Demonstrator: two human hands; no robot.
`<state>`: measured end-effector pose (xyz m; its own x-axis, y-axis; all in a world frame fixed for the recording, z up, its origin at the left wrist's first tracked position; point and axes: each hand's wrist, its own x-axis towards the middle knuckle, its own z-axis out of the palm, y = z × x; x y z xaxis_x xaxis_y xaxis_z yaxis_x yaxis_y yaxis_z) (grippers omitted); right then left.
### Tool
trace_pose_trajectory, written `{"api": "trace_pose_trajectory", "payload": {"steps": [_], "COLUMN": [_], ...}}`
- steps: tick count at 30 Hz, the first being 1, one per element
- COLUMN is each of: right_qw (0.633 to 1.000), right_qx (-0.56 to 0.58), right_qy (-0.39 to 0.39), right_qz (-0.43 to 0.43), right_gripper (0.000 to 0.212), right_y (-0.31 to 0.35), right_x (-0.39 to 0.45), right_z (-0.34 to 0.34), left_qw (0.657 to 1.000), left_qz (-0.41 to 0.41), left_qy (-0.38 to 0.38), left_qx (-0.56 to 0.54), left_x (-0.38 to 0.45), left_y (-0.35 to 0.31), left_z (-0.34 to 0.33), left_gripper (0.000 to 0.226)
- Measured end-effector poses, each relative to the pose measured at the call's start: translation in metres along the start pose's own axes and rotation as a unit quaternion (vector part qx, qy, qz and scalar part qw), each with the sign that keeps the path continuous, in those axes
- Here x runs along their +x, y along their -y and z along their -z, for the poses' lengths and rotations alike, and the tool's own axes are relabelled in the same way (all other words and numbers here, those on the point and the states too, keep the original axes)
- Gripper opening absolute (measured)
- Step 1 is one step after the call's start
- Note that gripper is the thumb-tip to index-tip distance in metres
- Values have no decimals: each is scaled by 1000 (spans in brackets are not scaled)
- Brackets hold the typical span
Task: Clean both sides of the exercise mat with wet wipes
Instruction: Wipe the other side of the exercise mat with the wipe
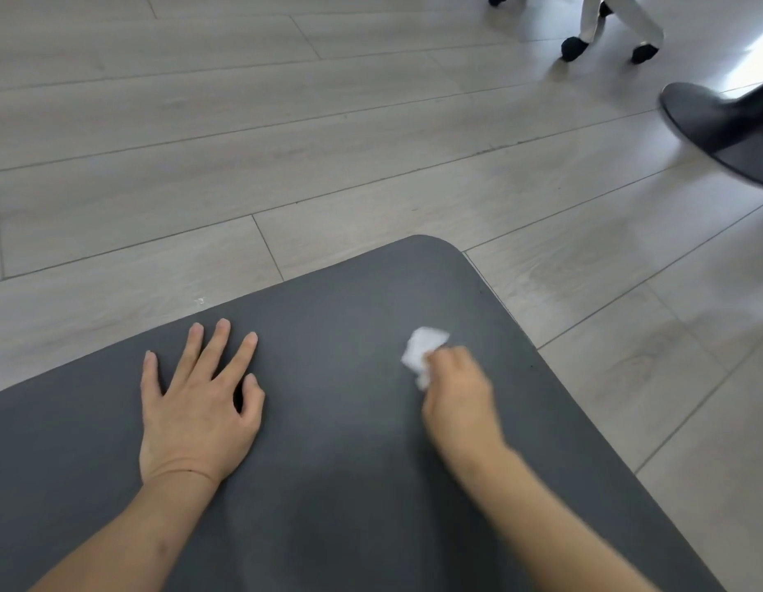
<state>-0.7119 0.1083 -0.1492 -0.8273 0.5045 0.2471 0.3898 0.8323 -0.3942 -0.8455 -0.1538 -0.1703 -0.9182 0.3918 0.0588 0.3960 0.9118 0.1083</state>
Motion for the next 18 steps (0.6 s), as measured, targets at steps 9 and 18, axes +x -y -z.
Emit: {"api": "trace_pose_trajectory", "payload": {"steps": [9, 18], "right_qw": [998, 990], "right_qx": [-35, 54], "right_qy": [41, -88], "right_qz": [15, -97], "right_gripper": [22, 15], "right_y": [-37, -17], "right_x": [3, -22], "right_z": [6, -7], "left_qw": [1000, 996], "left_qz": [2, -61], "left_qy": [15, -49], "left_qx": [-1, -47], "left_x": [1, -1], "left_y": [1, -1], "left_z": [2, 3], "left_gripper": [61, 50]}}
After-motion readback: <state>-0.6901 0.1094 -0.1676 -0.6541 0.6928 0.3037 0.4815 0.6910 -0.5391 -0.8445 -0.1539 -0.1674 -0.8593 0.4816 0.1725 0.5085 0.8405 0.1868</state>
